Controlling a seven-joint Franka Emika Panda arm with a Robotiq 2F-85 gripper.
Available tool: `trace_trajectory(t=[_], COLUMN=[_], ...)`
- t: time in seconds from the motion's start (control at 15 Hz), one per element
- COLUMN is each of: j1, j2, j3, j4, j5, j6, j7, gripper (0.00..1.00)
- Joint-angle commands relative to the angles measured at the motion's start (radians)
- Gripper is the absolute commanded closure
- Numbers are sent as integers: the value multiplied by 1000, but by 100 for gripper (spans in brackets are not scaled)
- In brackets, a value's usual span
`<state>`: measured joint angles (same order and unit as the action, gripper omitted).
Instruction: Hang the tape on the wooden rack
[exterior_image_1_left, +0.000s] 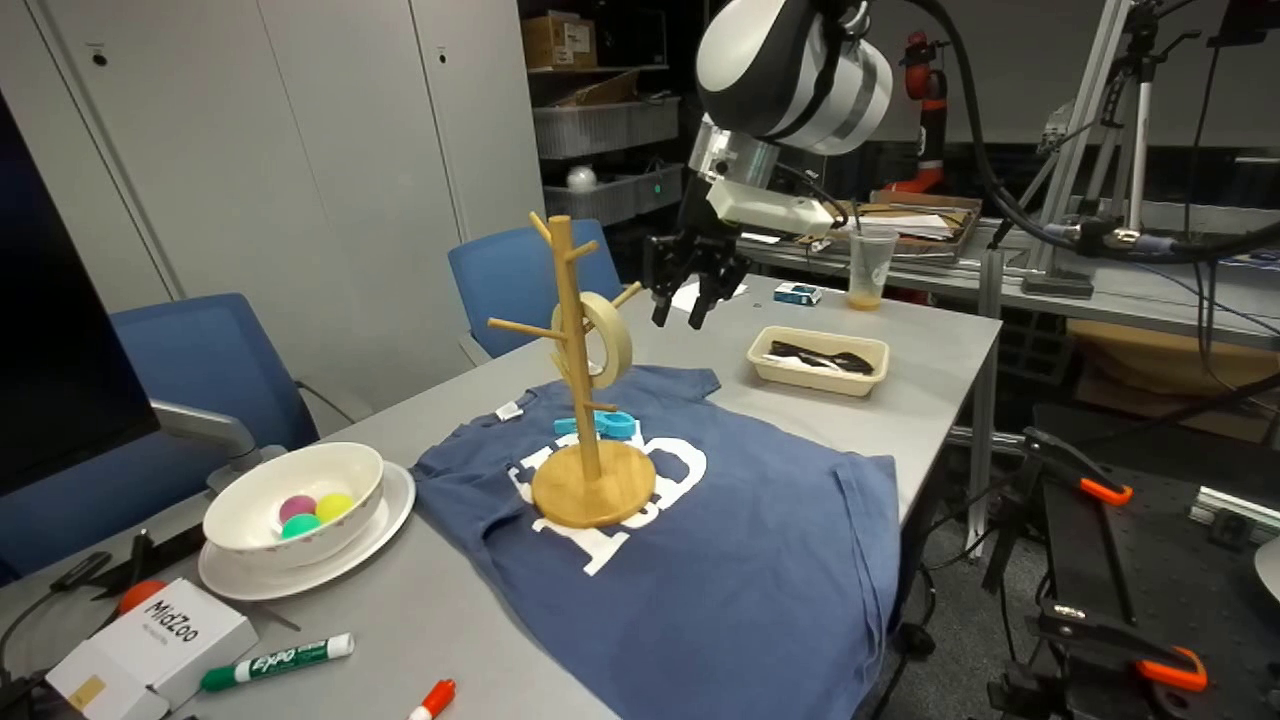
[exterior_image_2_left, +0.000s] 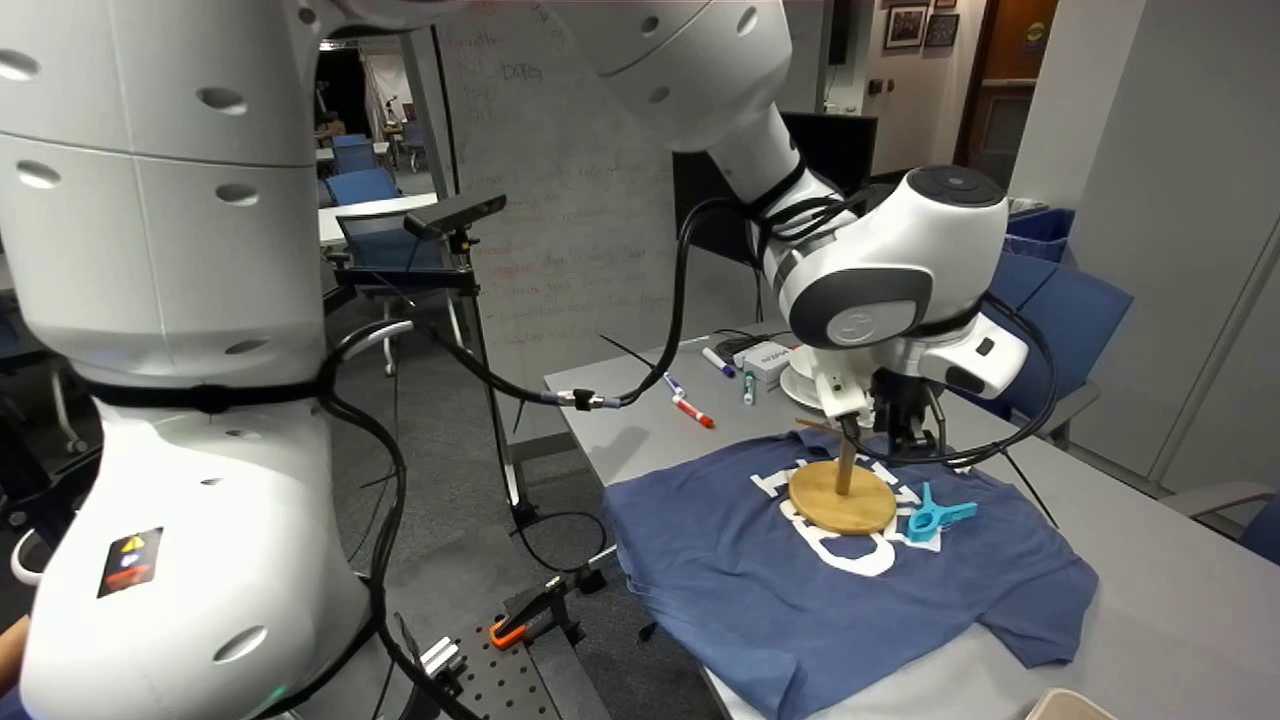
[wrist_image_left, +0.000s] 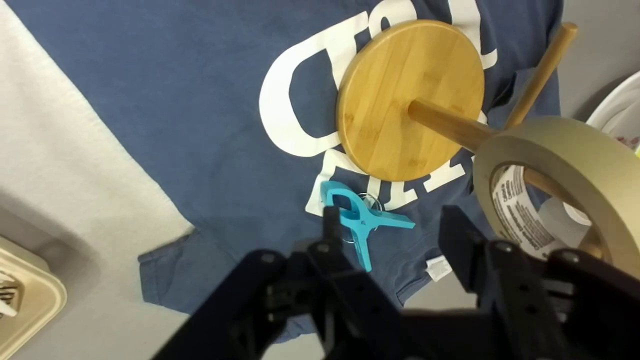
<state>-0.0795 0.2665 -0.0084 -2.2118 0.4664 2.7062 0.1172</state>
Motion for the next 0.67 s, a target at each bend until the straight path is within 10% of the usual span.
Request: trace_trajectory(t=[0.0, 0.13, 0.6], j1=[-21, -15, -2], j2=[3, -8, -87], j3=[11, -3, -59], j4=[8, -4, -60], j5=[4, -23, -165], j6=[-6, -4, -14], j7=[-33, -15, 21], gripper=[13, 0, 0])
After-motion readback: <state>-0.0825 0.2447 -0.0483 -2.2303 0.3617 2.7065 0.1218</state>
